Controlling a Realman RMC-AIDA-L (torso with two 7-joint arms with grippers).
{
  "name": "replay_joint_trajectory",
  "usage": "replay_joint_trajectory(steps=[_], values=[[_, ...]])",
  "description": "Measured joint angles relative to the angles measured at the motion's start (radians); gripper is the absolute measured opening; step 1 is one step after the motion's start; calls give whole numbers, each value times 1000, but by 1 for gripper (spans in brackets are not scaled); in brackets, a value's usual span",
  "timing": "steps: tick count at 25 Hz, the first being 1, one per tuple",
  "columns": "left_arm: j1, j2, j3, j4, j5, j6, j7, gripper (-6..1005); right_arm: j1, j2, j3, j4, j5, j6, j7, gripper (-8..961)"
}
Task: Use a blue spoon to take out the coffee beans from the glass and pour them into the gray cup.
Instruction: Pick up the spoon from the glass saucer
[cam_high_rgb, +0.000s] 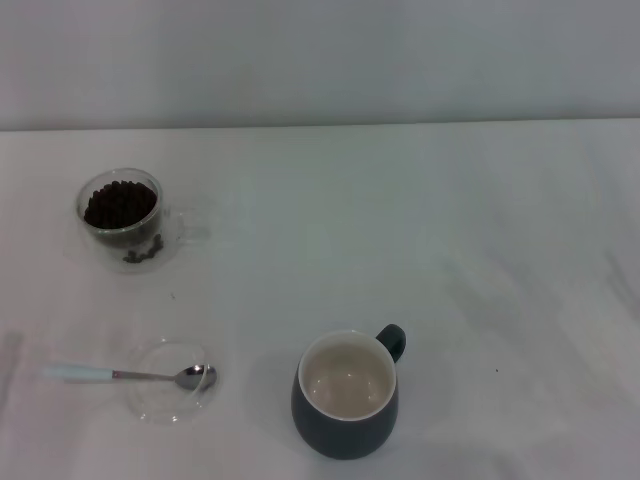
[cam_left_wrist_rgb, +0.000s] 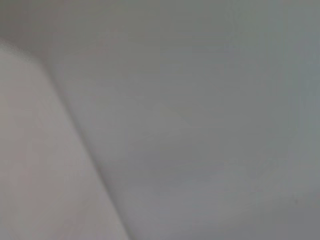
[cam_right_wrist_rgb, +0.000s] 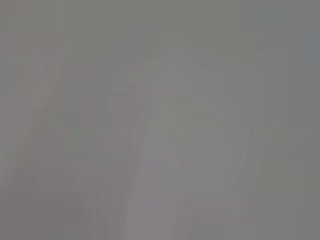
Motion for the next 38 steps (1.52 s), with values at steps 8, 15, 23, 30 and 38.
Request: replay_joint_trajectory(steps=[8, 15, 23, 30, 38], values=[[-2, -1, 119, -16, 2, -25, -205, 888, 51, -3, 26, 0, 1, 9, -83, 733], [-23, -5, 150, -81, 2, -40, -215, 889, 79, -4, 27, -1, 6, 23, -92, 733], [-51, -5, 167, -88, 5, -75, -232, 889, 88, -3, 27, -2, 8, 23, -100, 732], [-110, -6, 206, -89, 20, -163, -259, 887, 85, -2, 27, -2, 6, 15, -101, 732], [-136, -12, 208, -97, 43, -173, -255, 885, 79, -2, 27, -2, 9, 16, -101, 732]])
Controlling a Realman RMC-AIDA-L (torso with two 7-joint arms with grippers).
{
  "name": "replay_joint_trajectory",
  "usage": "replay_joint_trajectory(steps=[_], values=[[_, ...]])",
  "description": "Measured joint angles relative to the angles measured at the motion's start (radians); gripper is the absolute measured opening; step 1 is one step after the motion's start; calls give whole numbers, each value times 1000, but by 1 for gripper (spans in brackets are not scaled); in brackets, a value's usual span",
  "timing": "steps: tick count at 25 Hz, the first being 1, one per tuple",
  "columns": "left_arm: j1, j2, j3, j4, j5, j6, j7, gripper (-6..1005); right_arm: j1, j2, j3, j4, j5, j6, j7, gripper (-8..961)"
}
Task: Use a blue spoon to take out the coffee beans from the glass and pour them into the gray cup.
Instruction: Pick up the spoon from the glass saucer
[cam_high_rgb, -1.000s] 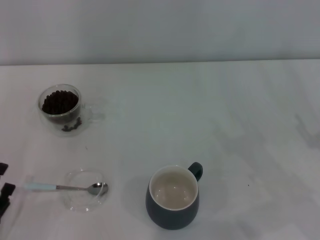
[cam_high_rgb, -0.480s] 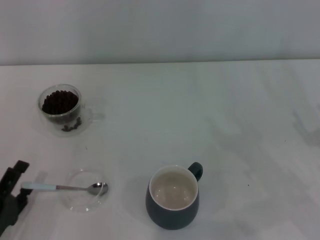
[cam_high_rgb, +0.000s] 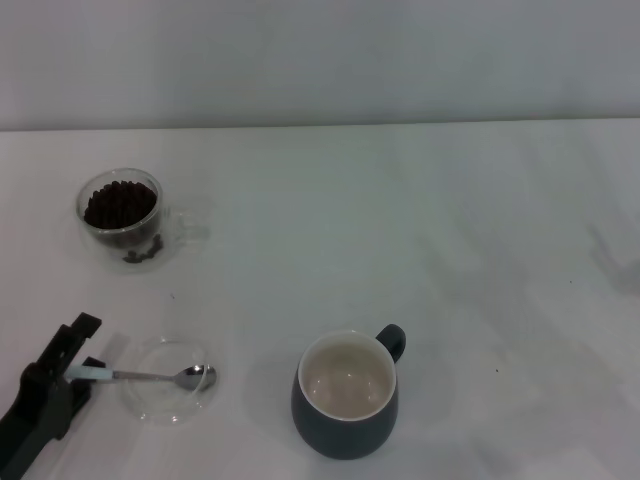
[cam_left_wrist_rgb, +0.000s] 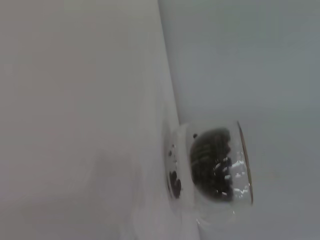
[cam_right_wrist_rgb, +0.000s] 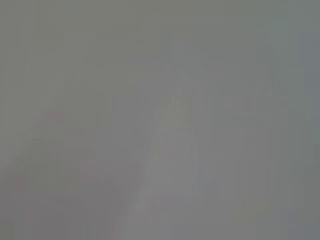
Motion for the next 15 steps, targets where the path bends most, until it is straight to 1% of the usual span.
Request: replay_joint_trajectory(steps=[8, 15], values=[[12, -7, -1, -5, 10, 30, 37, 888, 9, -1, 1, 4, 2, 18, -2, 732], [15, -7, -6, -28, 7, 80, 81, 889, 10, -2, 2, 0, 2, 33, -3, 732]])
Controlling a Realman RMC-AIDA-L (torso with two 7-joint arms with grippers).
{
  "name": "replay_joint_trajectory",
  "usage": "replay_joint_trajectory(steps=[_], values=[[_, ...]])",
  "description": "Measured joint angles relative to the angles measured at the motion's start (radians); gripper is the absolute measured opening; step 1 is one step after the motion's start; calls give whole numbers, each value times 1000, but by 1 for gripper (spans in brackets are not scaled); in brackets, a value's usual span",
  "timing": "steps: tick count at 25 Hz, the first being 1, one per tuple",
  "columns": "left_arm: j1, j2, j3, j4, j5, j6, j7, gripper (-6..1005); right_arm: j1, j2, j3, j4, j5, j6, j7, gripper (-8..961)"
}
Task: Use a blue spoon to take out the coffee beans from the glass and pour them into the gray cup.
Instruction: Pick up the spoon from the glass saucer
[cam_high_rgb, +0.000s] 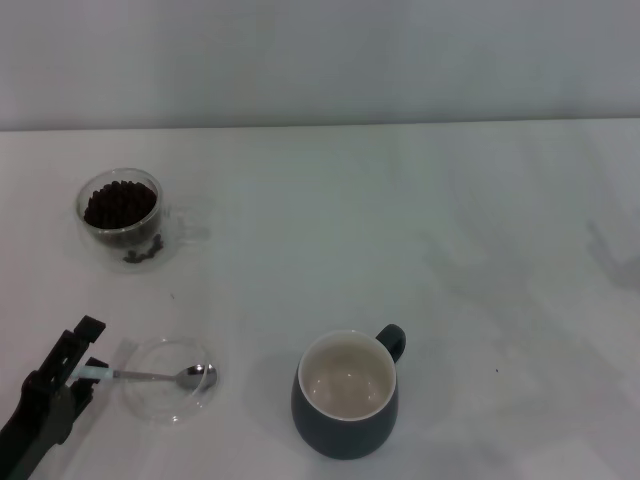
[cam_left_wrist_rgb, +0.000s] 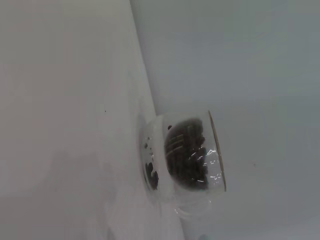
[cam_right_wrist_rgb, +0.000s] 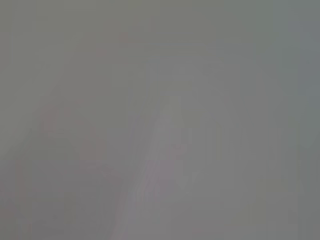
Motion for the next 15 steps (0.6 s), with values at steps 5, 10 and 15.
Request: replay_joint_trajectory(steps=[5, 10, 15], values=[[2, 1, -1, 0, -1, 1, 1, 889, -4, 0, 0, 0, 0, 0, 0, 732], [8, 1, -1, 1, -5, 1, 2, 888, -9, 1, 0, 2, -1, -2, 0, 732], [9, 4, -2, 5, 0, 3, 2, 871, -9, 2, 0, 5, -2, -2, 0, 732]])
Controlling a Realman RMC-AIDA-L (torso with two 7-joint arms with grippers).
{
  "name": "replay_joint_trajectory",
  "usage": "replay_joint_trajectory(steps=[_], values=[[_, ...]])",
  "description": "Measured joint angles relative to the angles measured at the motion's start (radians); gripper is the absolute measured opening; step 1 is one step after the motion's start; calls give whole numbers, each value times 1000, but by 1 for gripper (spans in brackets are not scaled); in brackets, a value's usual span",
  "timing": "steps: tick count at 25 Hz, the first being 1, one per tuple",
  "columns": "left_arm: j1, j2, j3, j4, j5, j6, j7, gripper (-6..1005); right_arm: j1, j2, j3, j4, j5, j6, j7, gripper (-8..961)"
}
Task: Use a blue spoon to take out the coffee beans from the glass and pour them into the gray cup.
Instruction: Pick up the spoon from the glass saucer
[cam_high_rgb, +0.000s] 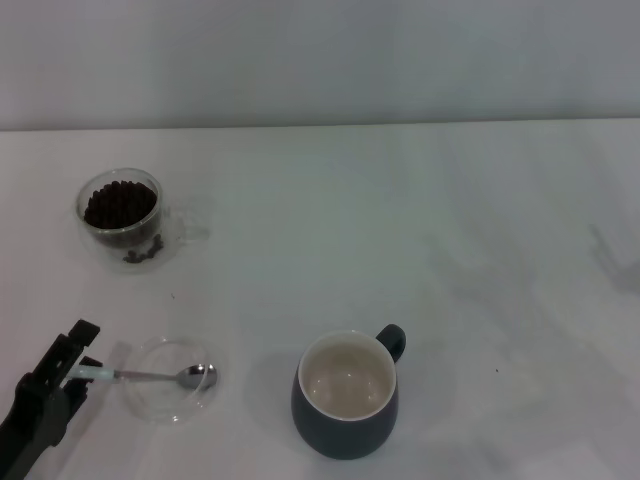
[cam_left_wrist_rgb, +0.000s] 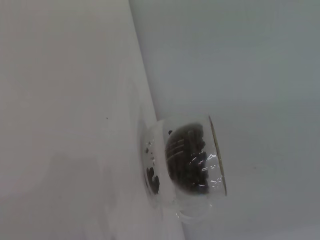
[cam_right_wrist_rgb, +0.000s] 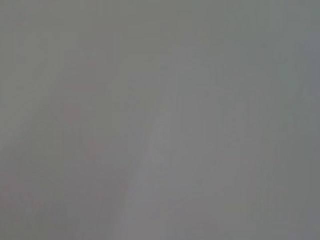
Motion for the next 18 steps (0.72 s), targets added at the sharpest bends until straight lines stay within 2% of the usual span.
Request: replay_joint_trajectory(steps=[11, 15, 18], values=[[0, 4, 1, -5, -7, -14, -30, 666, 0, 3, 0, 2, -3, -5, 1, 731], [0, 4, 1, -5, -7, -27, -35, 423, 0, 3, 0, -1, -3, -6, 1, 731], [0, 4, 0, -5, -7, -33, -36, 302, 0, 3, 0, -1, -4, -6, 0, 731]])
